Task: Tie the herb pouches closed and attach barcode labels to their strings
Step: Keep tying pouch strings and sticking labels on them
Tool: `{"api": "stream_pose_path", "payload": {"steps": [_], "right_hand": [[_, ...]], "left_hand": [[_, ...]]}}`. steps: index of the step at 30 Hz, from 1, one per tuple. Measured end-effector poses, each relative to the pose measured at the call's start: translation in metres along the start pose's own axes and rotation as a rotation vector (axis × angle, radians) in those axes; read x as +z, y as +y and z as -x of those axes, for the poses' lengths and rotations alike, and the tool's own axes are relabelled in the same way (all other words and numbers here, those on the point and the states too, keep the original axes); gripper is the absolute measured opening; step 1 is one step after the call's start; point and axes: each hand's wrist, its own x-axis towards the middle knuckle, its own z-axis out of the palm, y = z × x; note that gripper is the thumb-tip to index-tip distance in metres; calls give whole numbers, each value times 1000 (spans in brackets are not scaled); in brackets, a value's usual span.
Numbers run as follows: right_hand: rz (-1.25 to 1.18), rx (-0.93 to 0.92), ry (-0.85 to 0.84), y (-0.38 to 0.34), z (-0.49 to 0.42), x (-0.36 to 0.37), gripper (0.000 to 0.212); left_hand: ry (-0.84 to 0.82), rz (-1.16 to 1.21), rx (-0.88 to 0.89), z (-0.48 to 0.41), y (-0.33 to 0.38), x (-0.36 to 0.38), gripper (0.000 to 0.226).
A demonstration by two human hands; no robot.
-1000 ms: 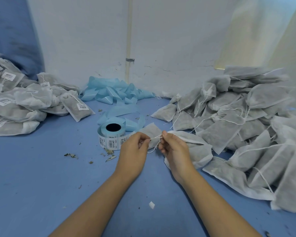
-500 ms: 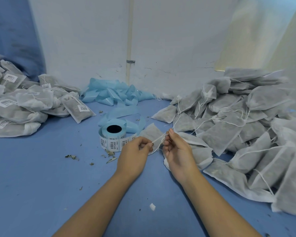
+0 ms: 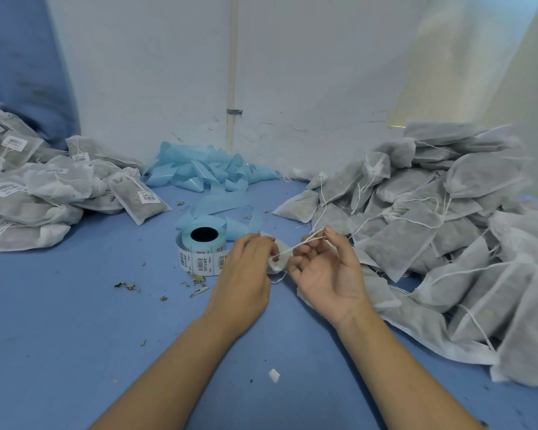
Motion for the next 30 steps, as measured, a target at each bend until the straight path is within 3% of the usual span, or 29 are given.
{"api": "stream_pose_path", "payload": {"steps": [3,7,10,13,16,21,26,30], "right_hand": [[12,49,-126,2,2,3,38],[51,132,-220,3,5,4,34],[117,187,-206,5,5,3,34],[182,157,-102,11,2,4,26],[160,80,-13,12,-1,6,16],[145,1,73,14,-2,4,14],[492,-156,181,20,-3,6,13],[576,-209,191,26,-3,4,12]], "left_hand": [[61,55,-130,-1,-2,-1,24],[276,330,-329,-8,0,-6,33],[387,461,-418,-12,-1,-15,14],[433,704,-512,-17,0,-24,22],[429,895,-608,-23,2,-26,29],[404,1131,-784,-26,3,-24,13],[427,1304,-850,-31,0,-30,21],[302,1341,-883,-32,-2,-34,27]]}}
